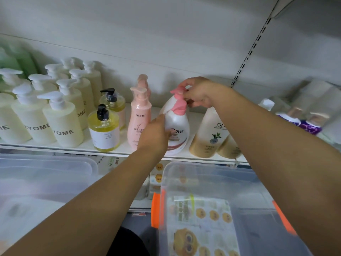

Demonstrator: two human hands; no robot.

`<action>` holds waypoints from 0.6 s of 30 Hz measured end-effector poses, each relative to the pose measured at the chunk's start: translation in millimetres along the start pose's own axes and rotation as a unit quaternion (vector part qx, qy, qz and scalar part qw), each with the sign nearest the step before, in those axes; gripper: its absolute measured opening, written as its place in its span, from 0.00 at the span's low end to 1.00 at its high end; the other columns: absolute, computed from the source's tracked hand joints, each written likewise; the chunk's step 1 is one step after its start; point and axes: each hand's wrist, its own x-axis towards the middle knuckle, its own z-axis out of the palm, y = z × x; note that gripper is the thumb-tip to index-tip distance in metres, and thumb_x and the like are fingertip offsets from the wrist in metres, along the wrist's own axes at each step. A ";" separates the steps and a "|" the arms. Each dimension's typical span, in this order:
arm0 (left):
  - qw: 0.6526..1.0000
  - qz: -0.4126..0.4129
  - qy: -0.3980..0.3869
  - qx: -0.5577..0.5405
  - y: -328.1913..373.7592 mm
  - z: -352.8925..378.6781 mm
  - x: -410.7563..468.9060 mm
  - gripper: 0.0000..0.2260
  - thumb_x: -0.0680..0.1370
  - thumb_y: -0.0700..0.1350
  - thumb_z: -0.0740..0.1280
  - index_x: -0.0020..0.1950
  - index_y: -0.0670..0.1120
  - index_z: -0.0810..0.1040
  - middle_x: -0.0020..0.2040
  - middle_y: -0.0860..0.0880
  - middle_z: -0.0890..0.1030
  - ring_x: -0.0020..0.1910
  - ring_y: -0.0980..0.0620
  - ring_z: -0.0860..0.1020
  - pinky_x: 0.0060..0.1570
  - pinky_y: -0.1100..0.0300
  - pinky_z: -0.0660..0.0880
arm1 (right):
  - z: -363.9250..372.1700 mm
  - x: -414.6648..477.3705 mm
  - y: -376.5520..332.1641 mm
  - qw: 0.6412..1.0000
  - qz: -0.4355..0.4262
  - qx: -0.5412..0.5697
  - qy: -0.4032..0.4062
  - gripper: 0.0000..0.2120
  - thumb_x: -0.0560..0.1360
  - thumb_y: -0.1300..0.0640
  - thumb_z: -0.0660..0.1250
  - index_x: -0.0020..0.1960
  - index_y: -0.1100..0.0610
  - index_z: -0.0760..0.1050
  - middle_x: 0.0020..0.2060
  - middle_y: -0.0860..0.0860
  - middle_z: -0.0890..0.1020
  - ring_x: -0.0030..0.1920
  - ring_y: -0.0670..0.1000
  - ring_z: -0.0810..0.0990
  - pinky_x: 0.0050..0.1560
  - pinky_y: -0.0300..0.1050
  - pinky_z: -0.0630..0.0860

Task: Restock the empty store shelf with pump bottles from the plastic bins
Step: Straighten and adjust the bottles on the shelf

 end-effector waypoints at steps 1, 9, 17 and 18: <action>1.000 0.000 0.003 0.005 -0.9 1.6 0.6 0.16 0.78 0.44 0.68 0.64 0.43 0.71 0.53 0.42 0.80 0.51 0.41 0.78 0.50 0.46 0.76 | 1.1 2.6 0.4 1.000 -0.002 0.010 0.004 0.13 0.81 0.64 0.66 0.65 0.57 0.77 0.57 0.52 0.85 0.51 0.53 0.82 0.53 0.52 0.82; 1.000 0.003 -0.005 0.025 -1.6 0.8 2.5 0.17 0.80 0.43 0.66 0.67 0.42 0.67 0.54 0.40 0.80 0.50 0.39 0.78 0.50 0.46 0.76 | 4.5 4.1 2.4 0.998 -0.025 0.050 -0.004 0.10 0.81 0.66 0.67 0.62 0.64 0.76 0.48 0.50 0.88 0.46 0.56 0.78 0.64 0.73 0.71; 1.000 -0.013 -0.011 0.018 2.8 -1.2 1.7 0.16 0.81 0.42 0.65 0.67 0.42 0.67 0.55 0.41 0.79 0.47 0.44 0.76 0.49 0.51 0.75 | 11.0 1.0 -2.6 0.998 -0.032 0.052 0.008 0.12 0.81 0.64 0.68 0.64 0.62 0.75 0.44 0.49 0.87 0.56 0.56 0.85 0.55 0.63 0.82; 1.000 -0.015 -0.013 0.016 3.6 -2.2 1.5 0.16 0.81 0.42 0.65 0.67 0.41 0.67 0.54 0.42 0.79 0.46 0.45 0.75 0.49 0.51 0.74 | 11.1 1.4 -2.6 0.998 -0.029 0.052 0.010 0.11 0.81 0.63 0.68 0.63 0.61 0.76 0.49 0.53 0.86 0.57 0.57 0.85 0.53 0.61 0.83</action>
